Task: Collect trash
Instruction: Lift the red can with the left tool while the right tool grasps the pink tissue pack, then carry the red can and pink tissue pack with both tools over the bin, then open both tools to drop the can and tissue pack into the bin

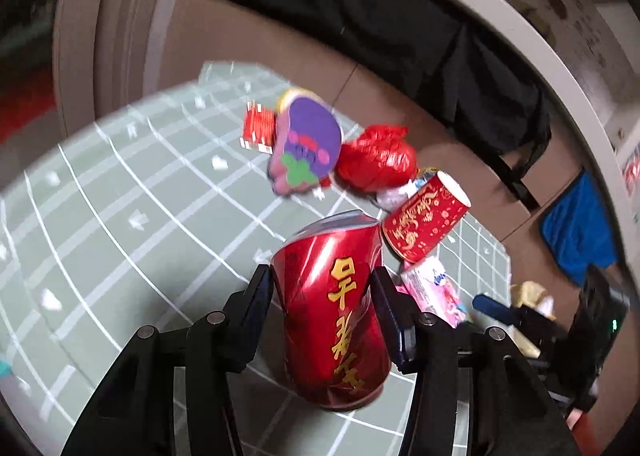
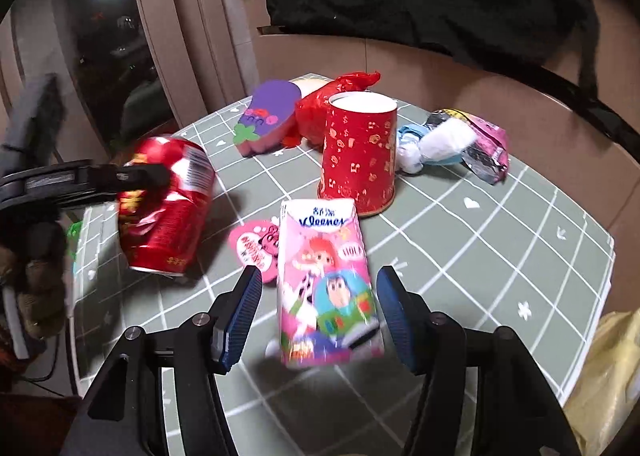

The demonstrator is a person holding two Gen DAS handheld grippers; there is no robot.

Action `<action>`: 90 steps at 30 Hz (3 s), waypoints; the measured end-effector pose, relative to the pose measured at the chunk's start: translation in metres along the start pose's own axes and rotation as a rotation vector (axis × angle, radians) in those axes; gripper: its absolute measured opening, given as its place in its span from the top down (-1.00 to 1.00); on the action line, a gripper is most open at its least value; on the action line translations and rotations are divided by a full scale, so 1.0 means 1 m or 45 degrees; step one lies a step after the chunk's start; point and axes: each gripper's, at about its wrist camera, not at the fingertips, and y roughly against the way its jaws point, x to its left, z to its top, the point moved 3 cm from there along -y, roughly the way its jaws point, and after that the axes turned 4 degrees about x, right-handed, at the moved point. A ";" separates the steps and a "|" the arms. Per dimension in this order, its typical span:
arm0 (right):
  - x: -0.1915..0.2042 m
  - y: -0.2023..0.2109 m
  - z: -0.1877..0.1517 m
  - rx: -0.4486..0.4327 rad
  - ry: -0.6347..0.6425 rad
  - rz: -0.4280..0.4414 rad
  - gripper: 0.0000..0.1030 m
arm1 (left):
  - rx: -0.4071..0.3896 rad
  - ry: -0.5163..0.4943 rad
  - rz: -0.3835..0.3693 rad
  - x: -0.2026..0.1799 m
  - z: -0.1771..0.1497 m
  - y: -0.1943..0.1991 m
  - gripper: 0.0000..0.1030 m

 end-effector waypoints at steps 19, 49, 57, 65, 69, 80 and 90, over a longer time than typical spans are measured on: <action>-0.009 0.003 -0.002 0.044 -0.074 -0.033 0.16 | -0.061 -0.191 0.003 -0.032 0.000 0.013 0.02; -0.126 0.259 -0.017 -0.560 -0.293 -0.453 0.17 | -0.300 -0.640 -0.375 -0.302 0.020 0.039 0.03; -0.178 0.320 -0.062 -0.601 -0.433 -0.651 0.17 | -0.249 -0.711 -0.547 -0.385 -0.004 0.019 0.03; -0.218 0.338 -0.095 -0.602 -0.551 -0.696 0.17 | -0.189 -0.767 -0.586 -0.428 -0.030 -0.003 0.03; -0.231 0.332 -0.107 -0.593 -0.590 -0.683 0.17 | -0.157 -0.774 -0.579 -0.439 -0.036 -0.017 0.03; -0.263 0.312 -0.125 -0.571 -0.674 -0.628 0.17 | -0.023 -0.762 -0.557 -0.451 -0.047 -0.064 0.03; -0.292 0.283 -0.138 -0.525 -0.746 -0.555 0.08 | 0.080 -0.765 -0.563 -0.459 -0.057 -0.108 0.02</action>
